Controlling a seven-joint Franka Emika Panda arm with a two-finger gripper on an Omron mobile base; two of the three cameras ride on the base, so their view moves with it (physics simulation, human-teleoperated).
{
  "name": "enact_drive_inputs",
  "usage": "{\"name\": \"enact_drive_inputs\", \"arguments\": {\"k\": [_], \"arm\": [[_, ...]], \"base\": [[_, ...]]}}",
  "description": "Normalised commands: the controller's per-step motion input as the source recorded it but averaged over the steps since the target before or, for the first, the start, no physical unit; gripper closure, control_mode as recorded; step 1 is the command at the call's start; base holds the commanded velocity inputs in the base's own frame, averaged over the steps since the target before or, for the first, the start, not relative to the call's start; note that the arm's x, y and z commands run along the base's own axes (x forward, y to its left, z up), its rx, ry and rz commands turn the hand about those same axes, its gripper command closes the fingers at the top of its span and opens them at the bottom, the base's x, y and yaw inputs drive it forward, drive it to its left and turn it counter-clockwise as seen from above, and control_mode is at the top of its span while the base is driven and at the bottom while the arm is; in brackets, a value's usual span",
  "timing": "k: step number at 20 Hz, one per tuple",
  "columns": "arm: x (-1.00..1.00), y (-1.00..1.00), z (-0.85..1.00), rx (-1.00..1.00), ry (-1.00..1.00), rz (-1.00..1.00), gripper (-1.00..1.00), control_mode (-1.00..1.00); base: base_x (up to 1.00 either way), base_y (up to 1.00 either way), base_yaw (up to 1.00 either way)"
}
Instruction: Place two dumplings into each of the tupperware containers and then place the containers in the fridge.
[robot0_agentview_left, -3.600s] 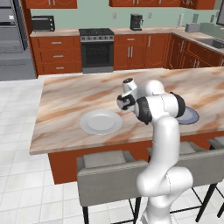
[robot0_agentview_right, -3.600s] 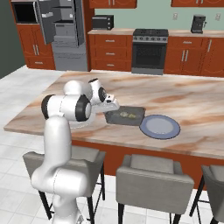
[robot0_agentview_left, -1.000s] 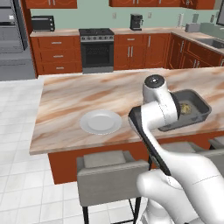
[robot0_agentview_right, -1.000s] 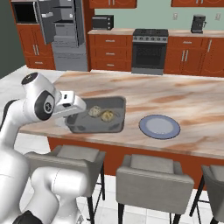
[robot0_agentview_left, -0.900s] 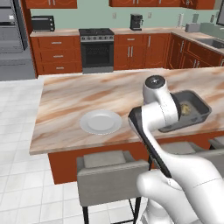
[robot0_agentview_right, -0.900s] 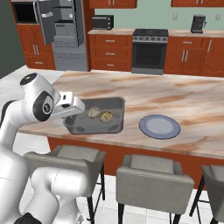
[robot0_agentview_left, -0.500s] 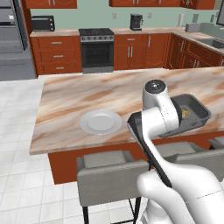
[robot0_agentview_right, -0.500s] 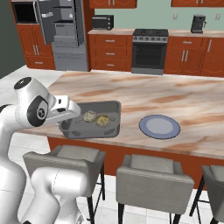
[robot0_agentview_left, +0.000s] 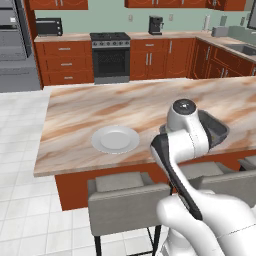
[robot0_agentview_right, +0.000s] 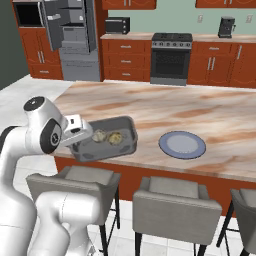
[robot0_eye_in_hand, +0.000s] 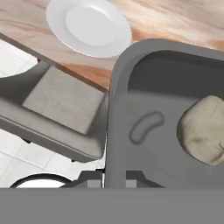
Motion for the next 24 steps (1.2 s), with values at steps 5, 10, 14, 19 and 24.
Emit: {"name": "enact_drive_inputs", "arguments": {"k": [5, 10, 14, 19, 24], "arm": [[-0.09, 0.0, -0.01, 0.0, 0.0, 0.28, 1.0, -1.0], [-0.28, 0.0, 0.0, -0.01, 0.0, 0.27, 1.0, -1.0], [-0.07, 0.0, 0.0, -0.05, 0.0, 0.2, 1.0, -1.0], [0.0, 0.0, 0.0, -0.11, 0.0, 0.21, 1.0, -1.0], [0.0, 0.0, 0.0, -0.18, 0.0, 0.2, 1.0, -1.0]], "base": [[0.0, 0.0, 0.0], [0.0, 0.0, 0.0], [0.0, 0.0, 0.0], [0.0, 0.0, 0.0], [0.0, 0.0, 0.0]]}}
